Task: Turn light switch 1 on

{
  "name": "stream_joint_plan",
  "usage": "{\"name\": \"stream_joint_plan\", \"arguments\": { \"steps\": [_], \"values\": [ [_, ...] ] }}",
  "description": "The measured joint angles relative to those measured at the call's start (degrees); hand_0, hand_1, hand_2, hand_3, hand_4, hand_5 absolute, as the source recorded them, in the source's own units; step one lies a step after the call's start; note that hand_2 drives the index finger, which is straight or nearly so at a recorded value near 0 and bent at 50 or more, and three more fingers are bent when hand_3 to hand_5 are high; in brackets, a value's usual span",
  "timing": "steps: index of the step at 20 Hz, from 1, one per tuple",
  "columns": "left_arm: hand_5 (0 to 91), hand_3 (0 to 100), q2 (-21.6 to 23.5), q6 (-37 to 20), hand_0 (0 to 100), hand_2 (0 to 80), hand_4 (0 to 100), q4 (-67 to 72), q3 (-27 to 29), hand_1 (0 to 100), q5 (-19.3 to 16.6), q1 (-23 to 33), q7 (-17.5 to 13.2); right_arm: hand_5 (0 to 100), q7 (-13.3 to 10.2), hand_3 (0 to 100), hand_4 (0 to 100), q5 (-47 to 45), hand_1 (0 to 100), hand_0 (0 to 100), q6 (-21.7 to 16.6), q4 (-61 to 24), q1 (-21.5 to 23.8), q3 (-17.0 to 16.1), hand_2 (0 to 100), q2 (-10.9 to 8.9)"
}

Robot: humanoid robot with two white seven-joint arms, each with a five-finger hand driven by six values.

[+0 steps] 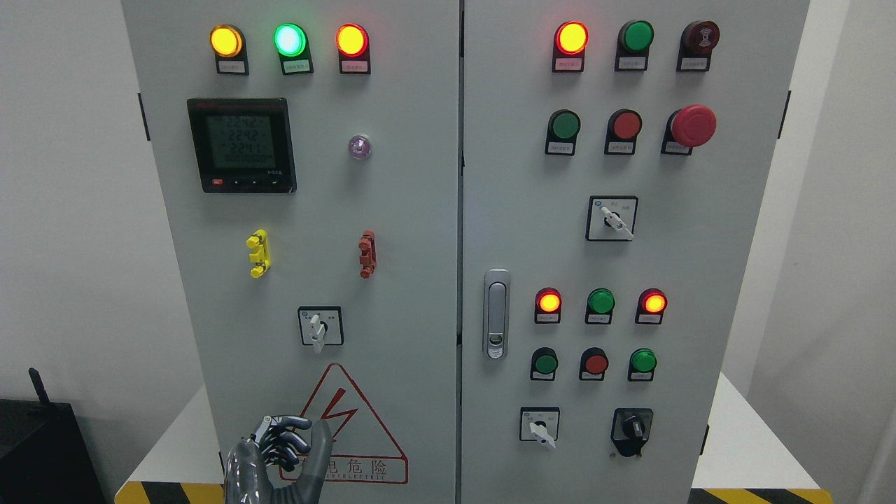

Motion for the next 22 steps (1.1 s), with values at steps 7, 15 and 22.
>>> {"name": "stream_joint_plan", "arguments": {
  "steps": [7, 15, 22],
  "values": [
    [73.4, 81, -0.28, 1.52, 29, 52.0, 85, -0.14, -1.21, 59, -0.23, -2.57, 1.32, 0, 0.0, 0, 0, 0.0, 39, 12, 0.0, 0.0, 0.0, -0.01, 0, 0.0],
    [73.0, 80, -0.55, 5.59, 29, 51.9, 85, -0.22, -1.92, 60, -0.86, -5.64, 3.82, 0, 0.0, 0, 0, 0.0, 39, 12, 0.0, 0.0, -0.02, -0.02, 0, 0.0],
    [72.9, 79, -0.69, 7.74, 28, 50.1, 85, -0.2, -2.23, 62, -1.91, -7.9, 4.87, 0, 0.0, 0, 0, 0.01, 39, 12, 0.0, 0.0, -0.01, -0.02, 0, 0.0]
  ]
}}
